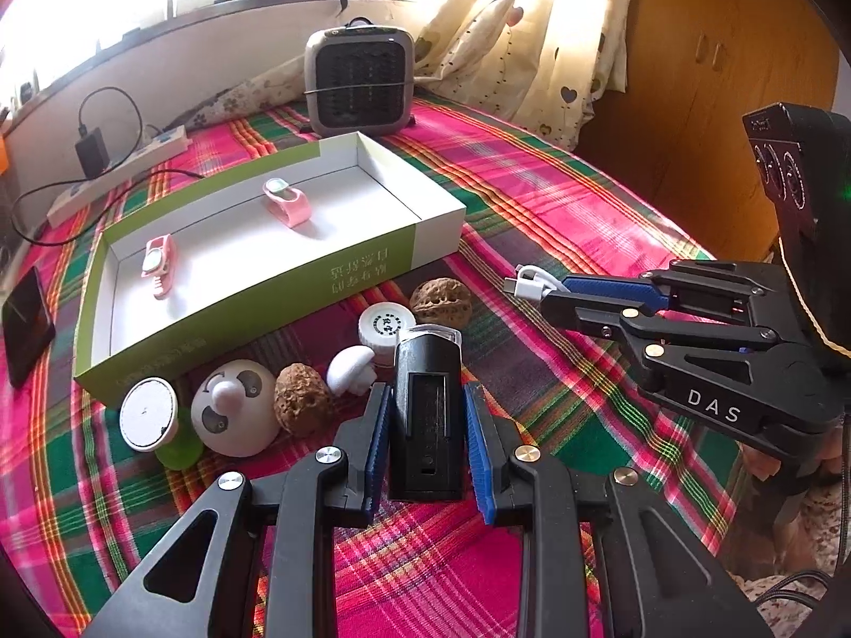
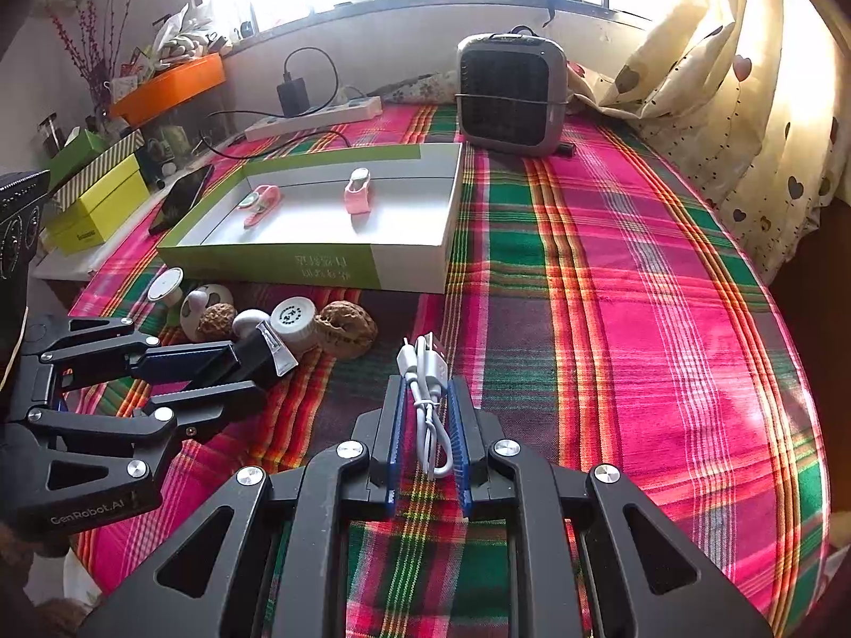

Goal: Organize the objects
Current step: 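Lift the black device with the left tool while the right tool lifts the cable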

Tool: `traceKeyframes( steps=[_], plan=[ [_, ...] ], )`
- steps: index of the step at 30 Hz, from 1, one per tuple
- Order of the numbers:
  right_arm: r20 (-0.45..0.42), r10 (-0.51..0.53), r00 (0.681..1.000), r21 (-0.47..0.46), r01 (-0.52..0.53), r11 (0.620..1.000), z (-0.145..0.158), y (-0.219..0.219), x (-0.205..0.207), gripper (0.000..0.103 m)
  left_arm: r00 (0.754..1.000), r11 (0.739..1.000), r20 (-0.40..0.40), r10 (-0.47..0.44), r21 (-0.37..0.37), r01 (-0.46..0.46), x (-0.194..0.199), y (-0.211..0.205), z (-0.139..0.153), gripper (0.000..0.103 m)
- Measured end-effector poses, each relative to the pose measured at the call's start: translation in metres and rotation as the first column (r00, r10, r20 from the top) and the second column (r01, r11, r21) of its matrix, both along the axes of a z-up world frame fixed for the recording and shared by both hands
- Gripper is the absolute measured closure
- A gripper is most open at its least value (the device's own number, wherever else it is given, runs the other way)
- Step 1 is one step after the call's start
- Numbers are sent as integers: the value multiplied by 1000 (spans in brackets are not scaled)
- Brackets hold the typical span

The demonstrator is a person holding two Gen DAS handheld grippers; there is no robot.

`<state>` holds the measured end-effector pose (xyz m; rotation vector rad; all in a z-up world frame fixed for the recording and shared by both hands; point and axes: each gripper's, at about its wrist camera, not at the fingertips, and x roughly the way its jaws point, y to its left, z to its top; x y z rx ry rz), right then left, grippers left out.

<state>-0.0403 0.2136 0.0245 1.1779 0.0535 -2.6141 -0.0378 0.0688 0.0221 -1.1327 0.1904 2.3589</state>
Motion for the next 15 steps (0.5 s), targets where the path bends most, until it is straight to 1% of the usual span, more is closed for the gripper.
traceKeyframes(
  steps=[15],
  plan=[
    [-22, 12, 1000, -20, -12, 1000, 8, -5, 3, 87, 999, 999, -14, 32, 3, -32, 1, -9, 10, 78]
  ],
)
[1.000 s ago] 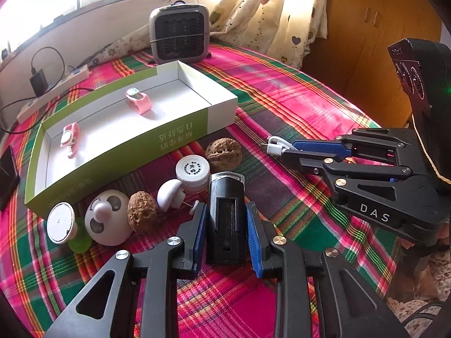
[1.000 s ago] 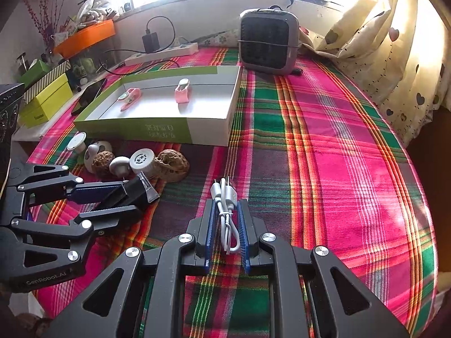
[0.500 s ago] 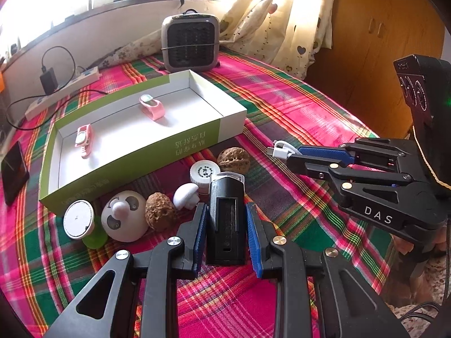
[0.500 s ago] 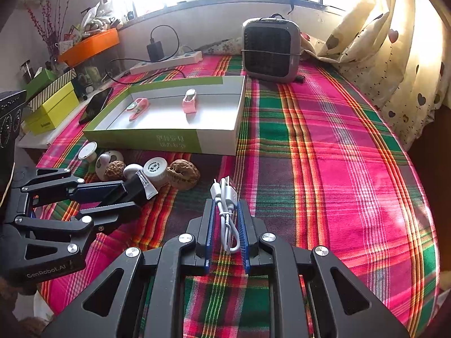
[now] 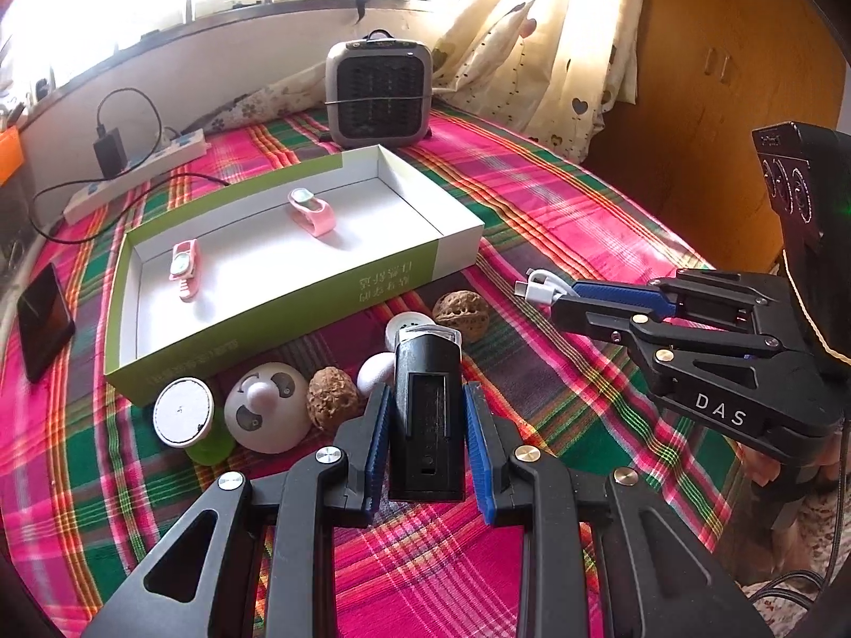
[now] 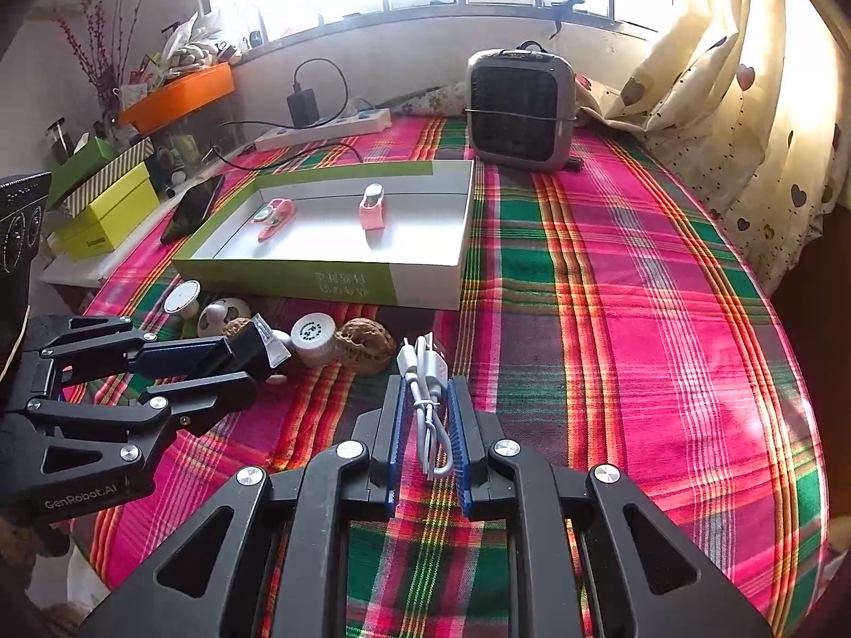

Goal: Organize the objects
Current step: 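Lift the black device with the left tool while the right tool lifts the cable, then lower the black device into the box while the right tool lowers the cable there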

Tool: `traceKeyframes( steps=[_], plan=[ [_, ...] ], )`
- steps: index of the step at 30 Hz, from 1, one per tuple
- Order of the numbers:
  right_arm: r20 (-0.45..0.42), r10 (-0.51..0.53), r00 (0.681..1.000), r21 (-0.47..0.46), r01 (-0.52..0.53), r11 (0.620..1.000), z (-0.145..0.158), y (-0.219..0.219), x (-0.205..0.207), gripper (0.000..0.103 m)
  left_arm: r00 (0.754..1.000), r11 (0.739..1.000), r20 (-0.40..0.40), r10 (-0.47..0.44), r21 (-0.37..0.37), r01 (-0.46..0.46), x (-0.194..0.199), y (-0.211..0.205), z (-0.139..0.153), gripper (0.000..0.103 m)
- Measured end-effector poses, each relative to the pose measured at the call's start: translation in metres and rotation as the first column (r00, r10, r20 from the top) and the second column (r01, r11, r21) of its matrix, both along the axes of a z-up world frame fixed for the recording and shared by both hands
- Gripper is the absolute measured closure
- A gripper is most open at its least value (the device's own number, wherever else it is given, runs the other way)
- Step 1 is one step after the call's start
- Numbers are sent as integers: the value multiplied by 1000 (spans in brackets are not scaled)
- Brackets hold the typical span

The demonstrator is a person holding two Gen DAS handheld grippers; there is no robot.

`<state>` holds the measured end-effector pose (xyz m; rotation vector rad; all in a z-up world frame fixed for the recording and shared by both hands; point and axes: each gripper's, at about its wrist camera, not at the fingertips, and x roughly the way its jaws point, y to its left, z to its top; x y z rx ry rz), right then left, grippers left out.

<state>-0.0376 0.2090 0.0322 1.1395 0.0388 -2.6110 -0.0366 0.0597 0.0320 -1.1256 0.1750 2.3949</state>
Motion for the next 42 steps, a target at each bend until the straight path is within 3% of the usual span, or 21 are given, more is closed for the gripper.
traceKeyframes(
  steps=[16, 26, 34, 42],
  plan=[
    [-50, 31, 998, -11, -32, 999, 21, -12, -14, 87, 996, 996, -19, 84, 28, -83, -24, -21, 19, 78],
    [-58, 46, 997, 1, -46, 999, 29, -23, -49, 87, 990, 991, -31, 135, 25, -134, -57, -36, 25, 78],
    [-50, 48, 998, 12, -47, 999, 28, -34, -85, 87, 985, 983, 18, 174, 59, -175, -95, -48, 19, 78],
    [-29, 47, 998, 22, -46, 999, 23, -39, -111, 87, 978, 977, 34, 208, 31, -209, -123, -54, 10, 78]
  ],
)
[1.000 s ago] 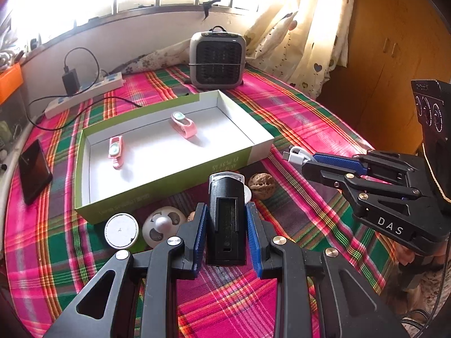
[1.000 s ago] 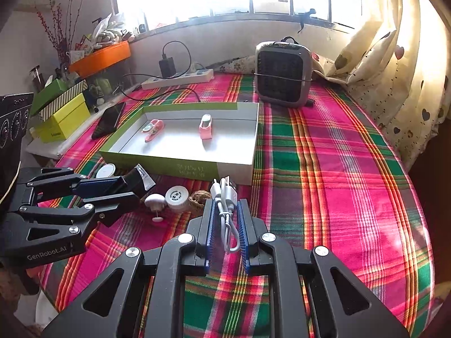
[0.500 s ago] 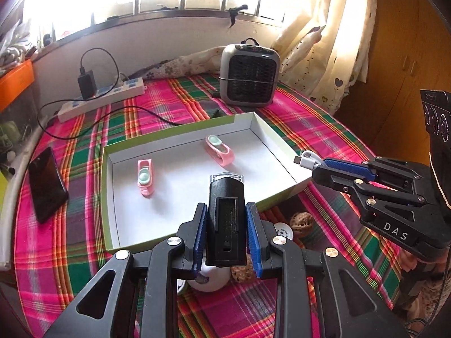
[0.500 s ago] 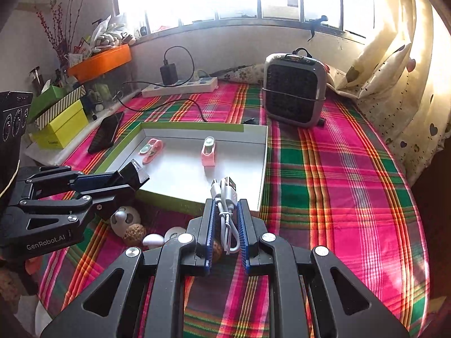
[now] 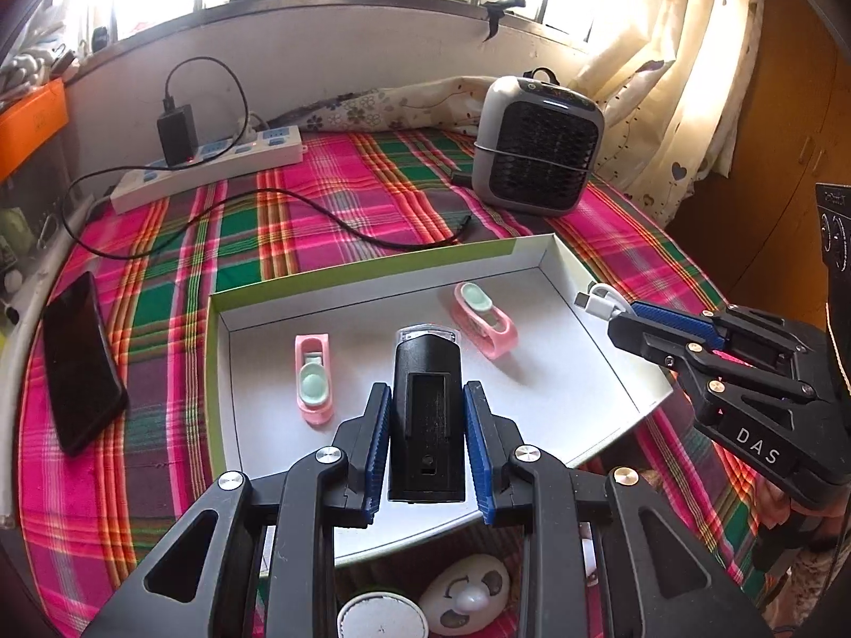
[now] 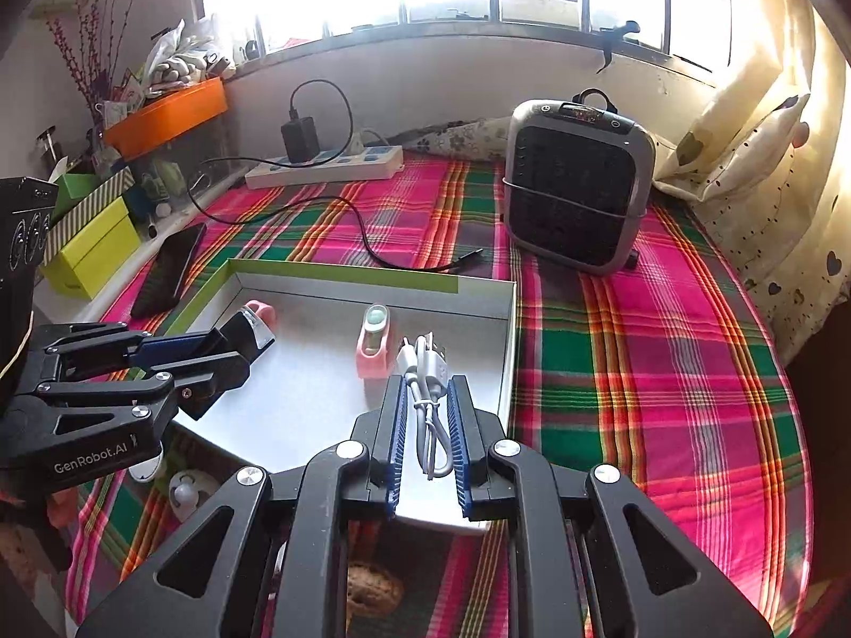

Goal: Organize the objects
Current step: 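Lower the black device into the box while the right tool lowers the cable there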

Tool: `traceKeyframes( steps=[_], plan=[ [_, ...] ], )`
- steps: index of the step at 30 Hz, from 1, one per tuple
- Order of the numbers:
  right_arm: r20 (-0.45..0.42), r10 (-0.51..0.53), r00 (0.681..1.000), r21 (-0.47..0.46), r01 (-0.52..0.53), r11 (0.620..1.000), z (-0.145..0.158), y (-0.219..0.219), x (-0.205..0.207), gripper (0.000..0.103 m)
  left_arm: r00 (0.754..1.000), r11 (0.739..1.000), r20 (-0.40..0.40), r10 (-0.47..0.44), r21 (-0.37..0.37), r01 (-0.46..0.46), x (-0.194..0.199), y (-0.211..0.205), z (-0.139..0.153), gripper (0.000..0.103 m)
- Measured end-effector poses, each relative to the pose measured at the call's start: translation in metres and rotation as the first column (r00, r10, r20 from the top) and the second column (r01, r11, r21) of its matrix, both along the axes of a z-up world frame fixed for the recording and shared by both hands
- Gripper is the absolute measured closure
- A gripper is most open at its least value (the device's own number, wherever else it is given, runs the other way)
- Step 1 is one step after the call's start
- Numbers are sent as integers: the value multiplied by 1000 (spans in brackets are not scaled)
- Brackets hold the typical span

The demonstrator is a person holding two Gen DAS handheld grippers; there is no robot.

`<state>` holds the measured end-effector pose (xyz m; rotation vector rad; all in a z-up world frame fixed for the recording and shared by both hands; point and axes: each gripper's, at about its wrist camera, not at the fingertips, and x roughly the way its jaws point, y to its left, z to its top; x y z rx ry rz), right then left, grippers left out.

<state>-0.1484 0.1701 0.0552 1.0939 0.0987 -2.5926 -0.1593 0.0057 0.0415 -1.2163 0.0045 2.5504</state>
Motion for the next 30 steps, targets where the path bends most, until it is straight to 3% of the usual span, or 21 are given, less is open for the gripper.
traceKeyframes(
  steps=[16, 30],
  plan=[
    [57, -1, 998, 47, -1, 999, -19, -16, -49, 87, 998, 1000, 60, 6, -11, -6, -40, 4, -19, 78],
    [91, -7, 996, 63, 2, 998, -35, -19, -64, 87, 995, 999, 95, 24, -25, -22, -54, 3, -31, 78]
  ],
)
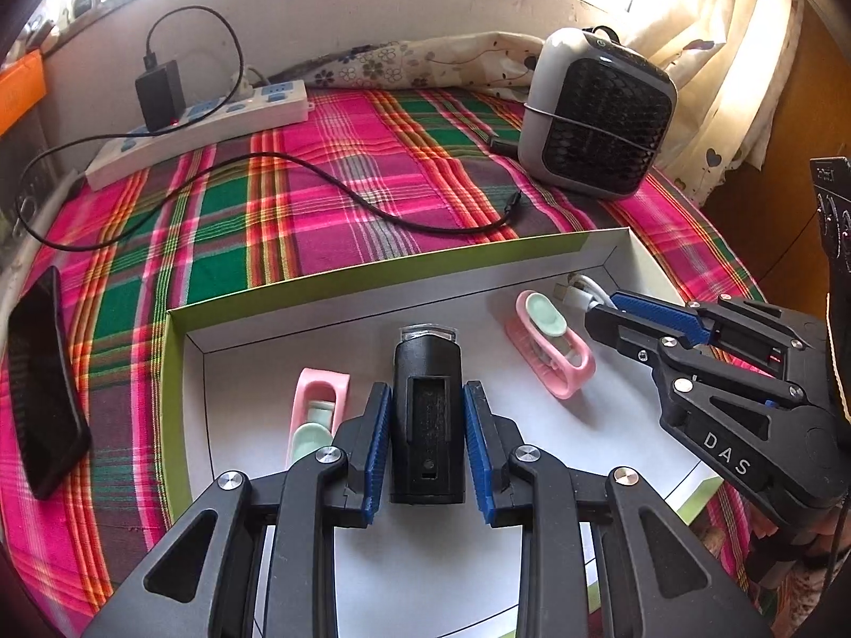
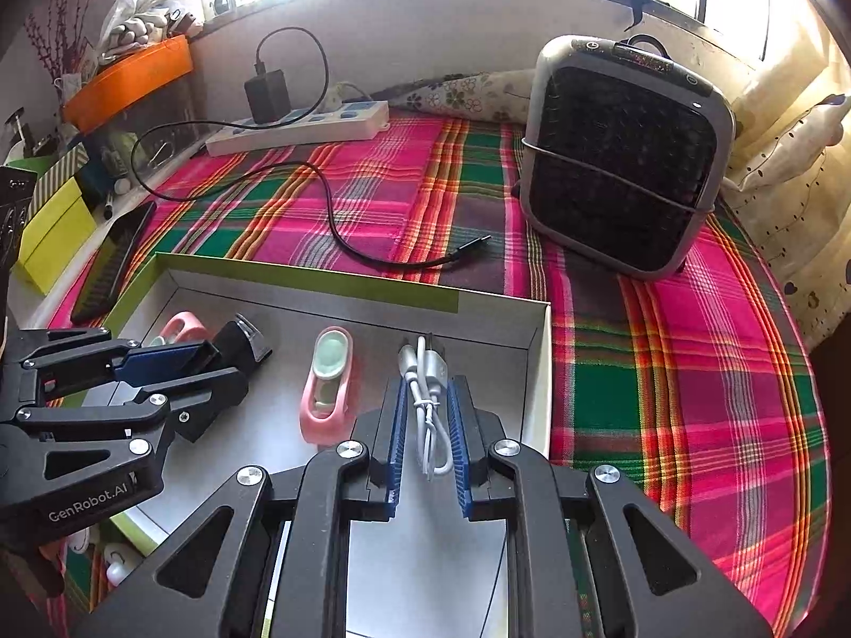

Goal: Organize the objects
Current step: 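Lower the black device into the box while the right tool lowers the cable there, then open both tools, releasing the black device and white cable in the box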

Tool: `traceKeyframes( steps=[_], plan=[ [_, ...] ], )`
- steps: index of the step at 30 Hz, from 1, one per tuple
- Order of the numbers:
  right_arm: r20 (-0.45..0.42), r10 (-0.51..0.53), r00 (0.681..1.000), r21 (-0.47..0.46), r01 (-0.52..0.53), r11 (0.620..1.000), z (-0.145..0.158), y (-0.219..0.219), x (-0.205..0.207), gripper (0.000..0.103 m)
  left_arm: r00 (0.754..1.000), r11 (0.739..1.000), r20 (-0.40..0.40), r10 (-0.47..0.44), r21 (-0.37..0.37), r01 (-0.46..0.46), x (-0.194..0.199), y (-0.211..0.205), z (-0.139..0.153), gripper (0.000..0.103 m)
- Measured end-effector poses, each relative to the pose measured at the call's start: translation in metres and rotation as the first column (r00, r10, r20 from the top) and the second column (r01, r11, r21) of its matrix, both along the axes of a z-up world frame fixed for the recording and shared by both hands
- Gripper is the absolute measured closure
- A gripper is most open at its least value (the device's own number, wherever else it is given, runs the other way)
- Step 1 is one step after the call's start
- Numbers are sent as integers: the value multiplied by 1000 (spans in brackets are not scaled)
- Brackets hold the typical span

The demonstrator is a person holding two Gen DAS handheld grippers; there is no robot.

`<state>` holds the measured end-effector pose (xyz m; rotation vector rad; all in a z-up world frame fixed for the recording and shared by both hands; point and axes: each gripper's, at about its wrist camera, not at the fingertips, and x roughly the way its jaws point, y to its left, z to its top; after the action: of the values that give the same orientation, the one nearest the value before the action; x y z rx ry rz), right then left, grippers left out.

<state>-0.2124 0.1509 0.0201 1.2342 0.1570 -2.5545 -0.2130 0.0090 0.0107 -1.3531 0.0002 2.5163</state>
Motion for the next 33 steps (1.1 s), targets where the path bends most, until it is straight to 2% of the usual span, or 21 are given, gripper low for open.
traceKeyframes(
  steps=[17, 20, 22, 27, 33],
  plan=[
    [-8, -9, 1000, 20, 9, 1000, -4, -3, -4, 86, 1000, 1000, 5, 4, -1, -4, -4, 0, 0, 78],
    [-9, -5, 1000, 10, 5, 1000, -3, -3, -4, 81, 1000, 1000, 5, 5, -2, -5, -4, -1, 1, 76],
    [-10, 1, 1000, 10, -1, 1000, -3, -4, -3, 78, 1000, 1000, 4, 7, -2, -7, -4, -1, 1, 69],
    [-35, -2, 999, 12, 2, 1000, 1, -7, 1, 58, 1000, 1000, 6, 21, 0, -21, -2, -3, 0, 64],
    [-30, -17, 999, 3, 17, 1000, 3, -4, 5, 56, 1000, 1000, -11, 29, 9, -29, 4, -6, 7, 62]
  ],
)
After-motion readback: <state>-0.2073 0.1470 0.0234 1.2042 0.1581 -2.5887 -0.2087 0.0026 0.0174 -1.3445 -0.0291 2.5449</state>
